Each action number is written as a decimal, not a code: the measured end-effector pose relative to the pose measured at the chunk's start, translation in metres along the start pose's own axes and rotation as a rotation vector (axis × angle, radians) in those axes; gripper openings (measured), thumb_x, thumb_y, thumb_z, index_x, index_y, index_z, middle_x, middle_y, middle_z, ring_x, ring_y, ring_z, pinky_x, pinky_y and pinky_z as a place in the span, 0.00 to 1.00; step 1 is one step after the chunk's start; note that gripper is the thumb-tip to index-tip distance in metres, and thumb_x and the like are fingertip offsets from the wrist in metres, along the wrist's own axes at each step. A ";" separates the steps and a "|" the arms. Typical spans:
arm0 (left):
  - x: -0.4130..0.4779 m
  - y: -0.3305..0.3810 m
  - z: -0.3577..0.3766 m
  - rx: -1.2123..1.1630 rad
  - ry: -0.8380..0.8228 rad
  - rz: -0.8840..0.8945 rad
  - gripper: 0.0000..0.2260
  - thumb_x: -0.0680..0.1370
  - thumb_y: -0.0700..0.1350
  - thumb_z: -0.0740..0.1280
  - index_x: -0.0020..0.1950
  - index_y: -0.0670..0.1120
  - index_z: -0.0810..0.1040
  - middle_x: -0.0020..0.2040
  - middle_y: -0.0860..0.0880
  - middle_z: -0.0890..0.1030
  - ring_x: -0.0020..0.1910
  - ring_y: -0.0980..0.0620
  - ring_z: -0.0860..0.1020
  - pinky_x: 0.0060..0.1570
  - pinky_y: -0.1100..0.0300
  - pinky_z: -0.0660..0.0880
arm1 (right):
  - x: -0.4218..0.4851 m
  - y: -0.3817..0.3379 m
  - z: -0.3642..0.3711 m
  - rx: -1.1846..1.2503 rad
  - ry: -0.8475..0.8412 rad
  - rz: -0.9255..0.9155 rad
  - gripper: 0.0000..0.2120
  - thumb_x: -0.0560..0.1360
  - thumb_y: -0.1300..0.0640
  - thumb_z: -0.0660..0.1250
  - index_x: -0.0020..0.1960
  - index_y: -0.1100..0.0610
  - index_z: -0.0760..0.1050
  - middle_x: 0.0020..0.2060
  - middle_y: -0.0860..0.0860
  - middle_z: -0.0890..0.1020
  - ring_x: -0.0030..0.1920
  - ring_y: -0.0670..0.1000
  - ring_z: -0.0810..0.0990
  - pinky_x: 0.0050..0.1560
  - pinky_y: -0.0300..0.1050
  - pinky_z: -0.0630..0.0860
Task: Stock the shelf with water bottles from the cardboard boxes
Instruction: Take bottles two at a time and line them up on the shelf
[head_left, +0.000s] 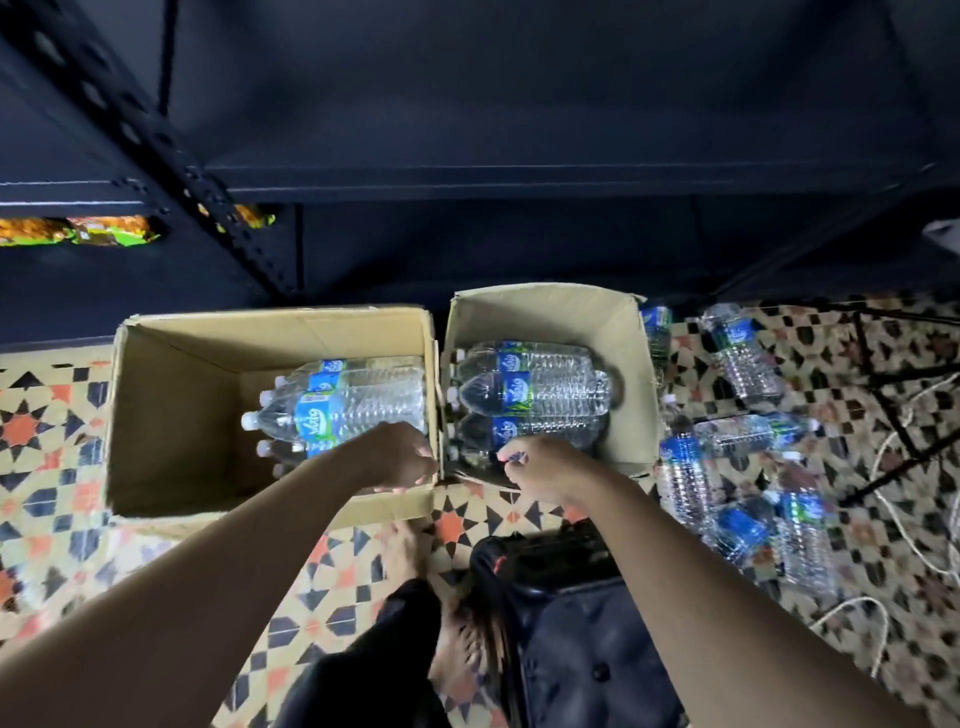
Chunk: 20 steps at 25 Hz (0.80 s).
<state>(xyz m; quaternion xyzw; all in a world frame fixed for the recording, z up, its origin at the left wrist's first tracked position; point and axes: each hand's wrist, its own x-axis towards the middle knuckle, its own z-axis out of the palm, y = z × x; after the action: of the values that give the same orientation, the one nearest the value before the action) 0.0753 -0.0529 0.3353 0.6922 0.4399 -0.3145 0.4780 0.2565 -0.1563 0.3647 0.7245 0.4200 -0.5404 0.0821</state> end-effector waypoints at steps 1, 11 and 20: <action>0.005 0.009 -0.004 -0.014 -0.005 -0.007 0.14 0.81 0.46 0.64 0.63 0.42 0.80 0.55 0.42 0.84 0.48 0.47 0.81 0.47 0.62 0.74 | 0.002 0.004 -0.006 0.004 0.004 0.000 0.17 0.84 0.58 0.55 0.71 0.52 0.71 0.62 0.54 0.77 0.38 0.46 0.79 0.38 0.41 0.74; 0.071 0.051 -0.026 -0.108 0.024 0.058 0.14 0.82 0.46 0.62 0.63 0.40 0.78 0.59 0.43 0.82 0.51 0.47 0.82 0.54 0.54 0.77 | 0.048 0.039 -0.053 -0.015 -0.067 0.059 0.18 0.83 0.59 0.56 0.72 0.55 0.71 0.50 0.50 0.79 0.32 0.43 0.73 0.30 0.34 0.65; 0.067 0.070 -0.028 -0.165 -0.030 0.027 0.12 0.82 0.46 0.62 0.59 0.41 0.80 0.50 0.46 0.83 0.48 0.49 0.82 0.44 0.60 0.74 | 0.040 0.048 -0.096 -0.032 -0.070 0.090 0.19 0.83 0.58 0.55 0.72 0.53 0.70 0.66 0.55 0.76 0.50 0.50 0.77 0.42 0.41 0.70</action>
<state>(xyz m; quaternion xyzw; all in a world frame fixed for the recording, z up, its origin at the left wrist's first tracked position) 0.1671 -0.0172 0.3140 0.6516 0.4476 -0.2812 0.5441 0.3615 -0.1106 0.3532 0.7218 0.3923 -0.5545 0.1325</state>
